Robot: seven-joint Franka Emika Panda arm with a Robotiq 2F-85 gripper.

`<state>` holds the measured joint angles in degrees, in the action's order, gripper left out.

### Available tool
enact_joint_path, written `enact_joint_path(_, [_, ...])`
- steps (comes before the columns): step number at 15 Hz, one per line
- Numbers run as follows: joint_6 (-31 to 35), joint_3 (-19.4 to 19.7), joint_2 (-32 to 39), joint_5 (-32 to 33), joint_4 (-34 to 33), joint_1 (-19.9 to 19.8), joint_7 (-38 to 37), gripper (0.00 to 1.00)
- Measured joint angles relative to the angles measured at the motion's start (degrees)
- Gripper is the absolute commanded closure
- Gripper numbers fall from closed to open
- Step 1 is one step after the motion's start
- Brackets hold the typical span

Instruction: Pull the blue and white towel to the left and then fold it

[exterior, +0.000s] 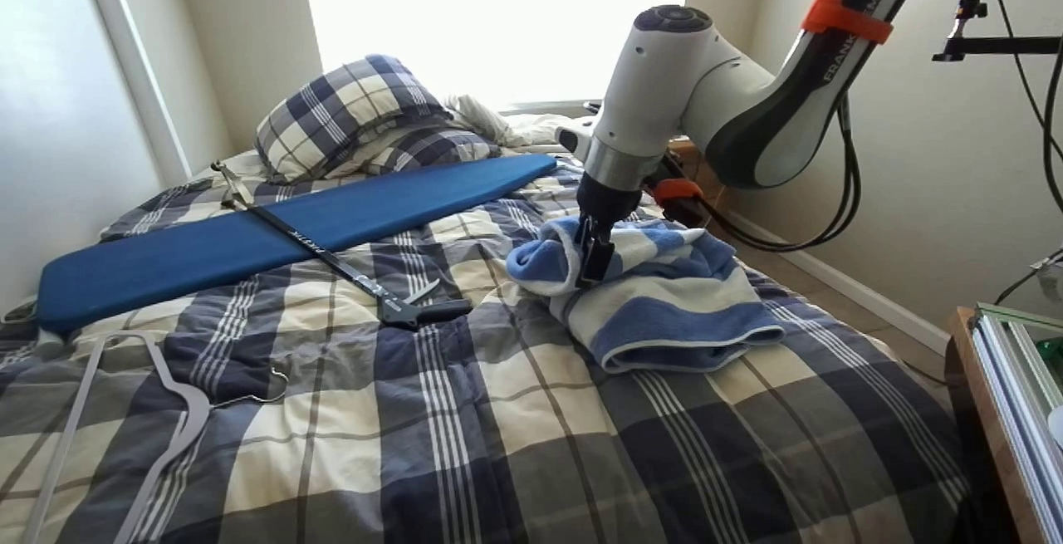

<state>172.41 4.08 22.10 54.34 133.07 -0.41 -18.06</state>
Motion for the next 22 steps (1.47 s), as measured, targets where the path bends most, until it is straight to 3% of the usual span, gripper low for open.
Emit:
enact_joint_path(2, [-2.1, 4.2, 0.2, 4.9, -1.7, 4.2, -3.8, 0.00])
enact_joint_path(3, [-2.8, 5.7, 0.5, 6.9, -2.3, 5.8, -5.6, 0.07])
enact_joint_path(4, [-3.3, 6.8, 0.9, 8.7, -2.8, 7.1, -7.3, 0.26])
enact_joint_path(14, [-0.4, 10.5, 5.6, 14.0, -6.3, 11.0, -16.2, 0.95])
enact_joint_path(16, [0.2, 10.8, 5.0, 14.0, -6.4, 11.0, -16.9, 0.99])
enact_joint_path(19, [0.2, 12.6, 2.4, 14.0, -6.4, 11.3, -20.1, 0.96])
enact_joint_path(22, [-1.5, 18.0, -2.8, 18.3, -6.5, 12.8, -26.2, 0.97])
